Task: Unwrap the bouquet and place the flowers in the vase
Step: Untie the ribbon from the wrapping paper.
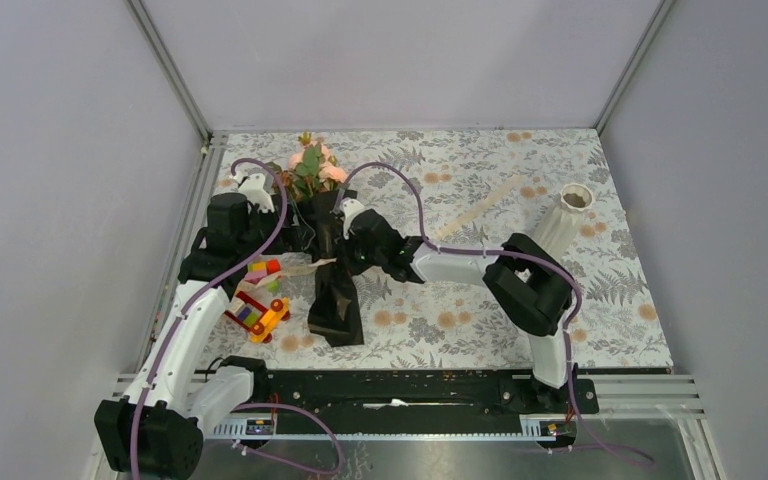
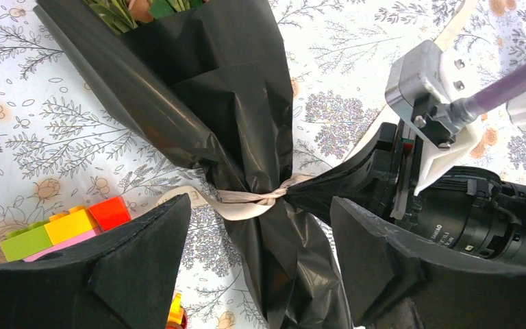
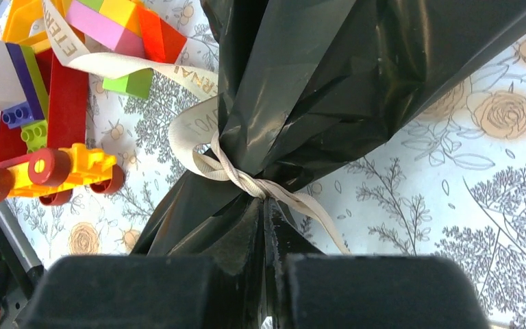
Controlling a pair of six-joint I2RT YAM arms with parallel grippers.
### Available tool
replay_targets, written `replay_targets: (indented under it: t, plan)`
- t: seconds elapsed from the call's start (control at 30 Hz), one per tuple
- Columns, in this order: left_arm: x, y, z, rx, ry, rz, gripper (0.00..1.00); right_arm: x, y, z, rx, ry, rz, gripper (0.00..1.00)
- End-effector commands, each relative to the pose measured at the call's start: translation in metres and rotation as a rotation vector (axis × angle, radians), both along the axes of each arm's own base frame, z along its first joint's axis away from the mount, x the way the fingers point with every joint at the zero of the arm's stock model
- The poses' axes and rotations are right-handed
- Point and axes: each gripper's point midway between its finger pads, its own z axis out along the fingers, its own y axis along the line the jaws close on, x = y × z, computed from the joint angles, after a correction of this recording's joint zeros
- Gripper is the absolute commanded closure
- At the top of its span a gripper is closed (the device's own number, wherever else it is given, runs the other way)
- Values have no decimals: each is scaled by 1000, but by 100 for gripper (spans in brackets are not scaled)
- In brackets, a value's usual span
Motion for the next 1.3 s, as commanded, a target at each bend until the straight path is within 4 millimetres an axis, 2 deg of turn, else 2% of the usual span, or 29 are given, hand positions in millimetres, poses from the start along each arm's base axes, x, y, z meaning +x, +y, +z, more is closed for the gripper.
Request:
replay_targets:
  t: [0.0,0.1,0.23,0.27,0.4,0.5,0.6,0.87,1.27]
  plan:
    - [2,-10,4,-36,-19,-37,20,-8,-2,38,100,-31,17,100]
    - [-2,-22,2,-68,-6,-51,20,-21,-10,41,117,-9,41,100]
    - [-8,-47,-5,-222,8,-62,20,-36,-23,38,120,17,51,100]
    - [-11,-51,-16,-245,22,-60,20,-38,-26,39,116,18,49,95]
    - [-15,-61,-40,-290,67,-52,21,-38,-35,48,103,-15,53,71]
    - [-17,-61,-52,-297,95,-35,22,-35,-38,58,102,-46,54,62]
    - [-18,-61,-58,-314,98,-21,26,-31,-37,62,106,-53,66,58]
    - [-21,-61,-71,-330,129,-4,39,-27,-24,51,103,-35,116,61]
    - [-21,-61,-74,-326,139,-3,45,-19,-18,32,62,-41,132,64]
